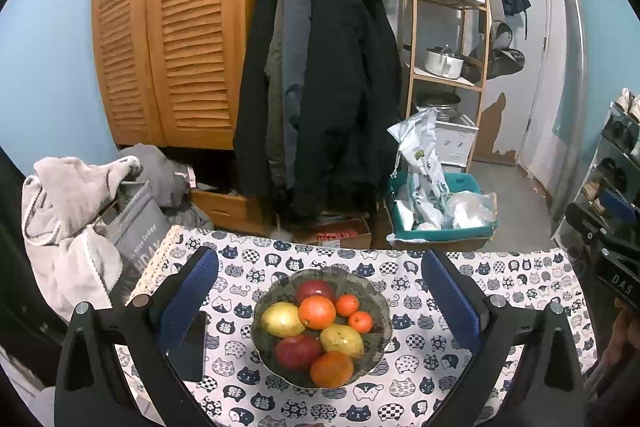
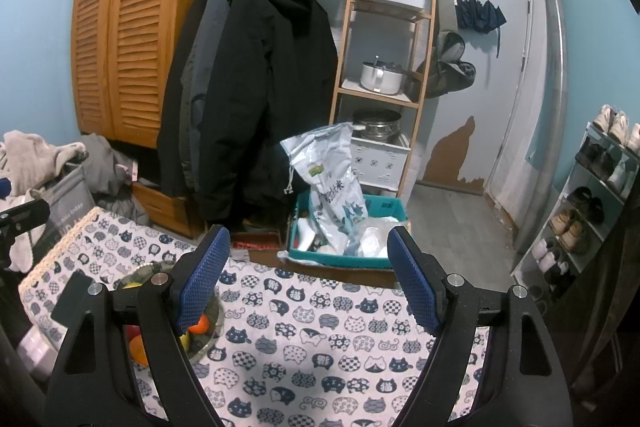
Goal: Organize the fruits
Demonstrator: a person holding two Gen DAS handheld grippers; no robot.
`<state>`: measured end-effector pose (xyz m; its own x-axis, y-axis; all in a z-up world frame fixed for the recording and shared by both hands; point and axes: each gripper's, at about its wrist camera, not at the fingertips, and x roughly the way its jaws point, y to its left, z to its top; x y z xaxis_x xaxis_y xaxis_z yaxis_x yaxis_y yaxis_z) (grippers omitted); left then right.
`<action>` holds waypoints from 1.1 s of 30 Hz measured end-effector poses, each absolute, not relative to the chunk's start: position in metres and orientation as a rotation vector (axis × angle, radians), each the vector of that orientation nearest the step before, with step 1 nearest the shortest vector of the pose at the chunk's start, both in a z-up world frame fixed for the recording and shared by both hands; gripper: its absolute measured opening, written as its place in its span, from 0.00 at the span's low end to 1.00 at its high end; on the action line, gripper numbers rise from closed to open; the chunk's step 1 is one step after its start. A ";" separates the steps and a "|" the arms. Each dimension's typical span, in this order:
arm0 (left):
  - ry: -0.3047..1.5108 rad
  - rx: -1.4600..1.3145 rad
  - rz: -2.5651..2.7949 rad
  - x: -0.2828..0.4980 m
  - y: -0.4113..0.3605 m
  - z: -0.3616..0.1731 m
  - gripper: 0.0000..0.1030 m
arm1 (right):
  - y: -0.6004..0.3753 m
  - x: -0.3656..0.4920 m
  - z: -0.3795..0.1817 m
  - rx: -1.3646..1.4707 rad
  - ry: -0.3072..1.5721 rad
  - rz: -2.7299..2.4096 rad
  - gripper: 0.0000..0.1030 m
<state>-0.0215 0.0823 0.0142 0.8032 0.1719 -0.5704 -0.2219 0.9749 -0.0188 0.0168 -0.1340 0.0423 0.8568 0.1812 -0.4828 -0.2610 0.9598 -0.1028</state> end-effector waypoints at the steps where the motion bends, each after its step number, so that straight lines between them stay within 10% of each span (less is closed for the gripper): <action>1: 0.603 -0.083 0.211 -0.021 0.082 0.014 0.99 | -0.134 0.017 0.042 -0.167 0.490 0.233 0.77; 33: 0.609 -0.072 0.226 -0.022 0.082 0.016 0.99 | -0.134 0.017 0.043 -0.171 0.489 0.234 0.77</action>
